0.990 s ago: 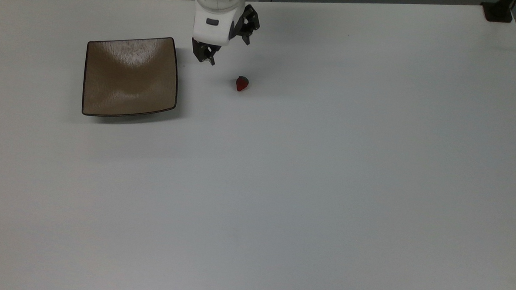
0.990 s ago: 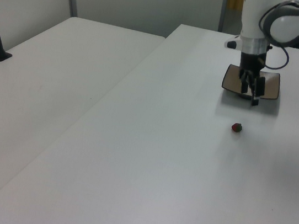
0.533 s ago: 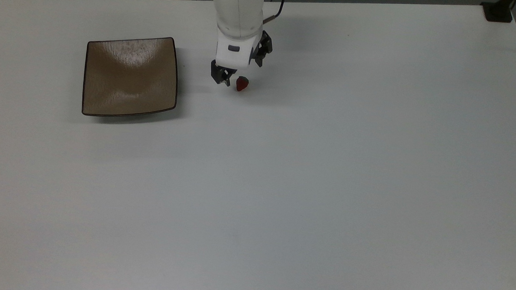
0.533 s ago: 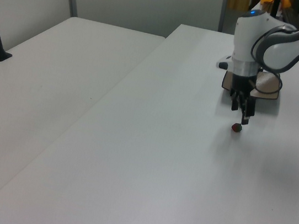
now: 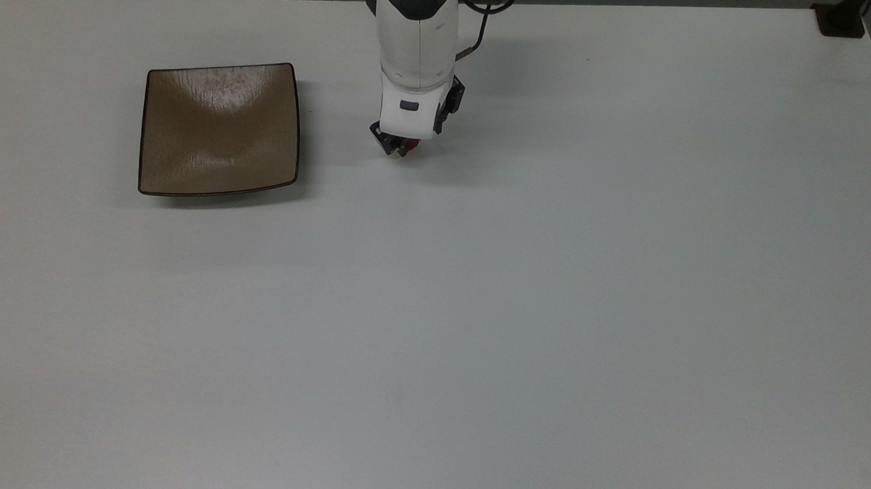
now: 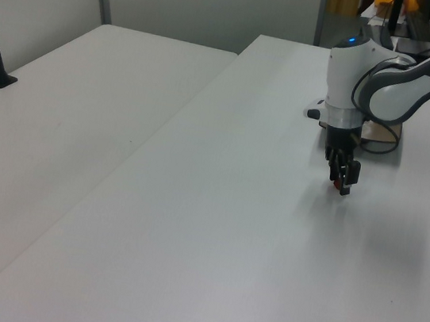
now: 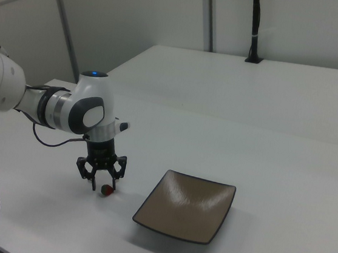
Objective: Strawberries on a ceramic plate
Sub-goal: 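Lift the held strawberry and carry it toward the brown plate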
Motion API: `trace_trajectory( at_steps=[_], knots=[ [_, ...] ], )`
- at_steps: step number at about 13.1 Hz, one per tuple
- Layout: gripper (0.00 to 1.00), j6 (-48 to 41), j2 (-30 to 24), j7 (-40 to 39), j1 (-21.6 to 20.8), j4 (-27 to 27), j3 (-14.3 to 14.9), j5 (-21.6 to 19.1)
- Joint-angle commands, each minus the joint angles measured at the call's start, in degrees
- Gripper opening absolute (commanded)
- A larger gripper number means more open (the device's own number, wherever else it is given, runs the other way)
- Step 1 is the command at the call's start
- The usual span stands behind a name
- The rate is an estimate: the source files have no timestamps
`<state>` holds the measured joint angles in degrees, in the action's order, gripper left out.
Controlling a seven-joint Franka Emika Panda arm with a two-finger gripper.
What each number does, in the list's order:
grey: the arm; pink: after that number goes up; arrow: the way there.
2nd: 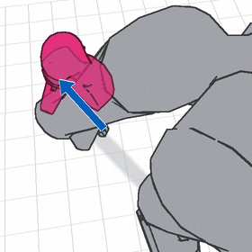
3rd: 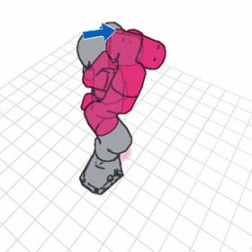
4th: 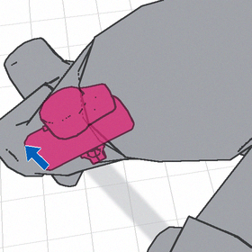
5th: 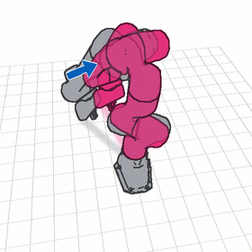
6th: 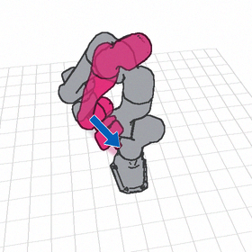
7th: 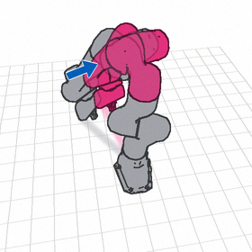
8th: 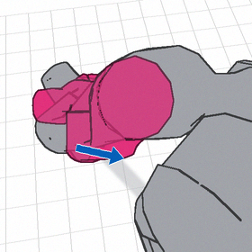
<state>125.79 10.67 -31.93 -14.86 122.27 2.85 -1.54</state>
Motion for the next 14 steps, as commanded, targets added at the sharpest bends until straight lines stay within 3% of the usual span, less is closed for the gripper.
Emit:
trace_trajectory(
  at_steps=[1,2,3,10,14],
  knots=[
    [0.25,0.95,-0.48,1.26,-0.69,0.43,0.31,1.1],
    [0.13,0.86,-0.57,1.26,-0.61,0.43,0.31,1.1],
    [0.11,0.77,-0.65,1.26,-0.61,0.34,0.31,1.1],
    [0.1,-4.75,-4.78,1.26,0.27,-1.59,0.31,1.1],
    [0.1,-13.18,-7.68,1.26,2.2,-7.02,0.66,1.19]
  ],
)
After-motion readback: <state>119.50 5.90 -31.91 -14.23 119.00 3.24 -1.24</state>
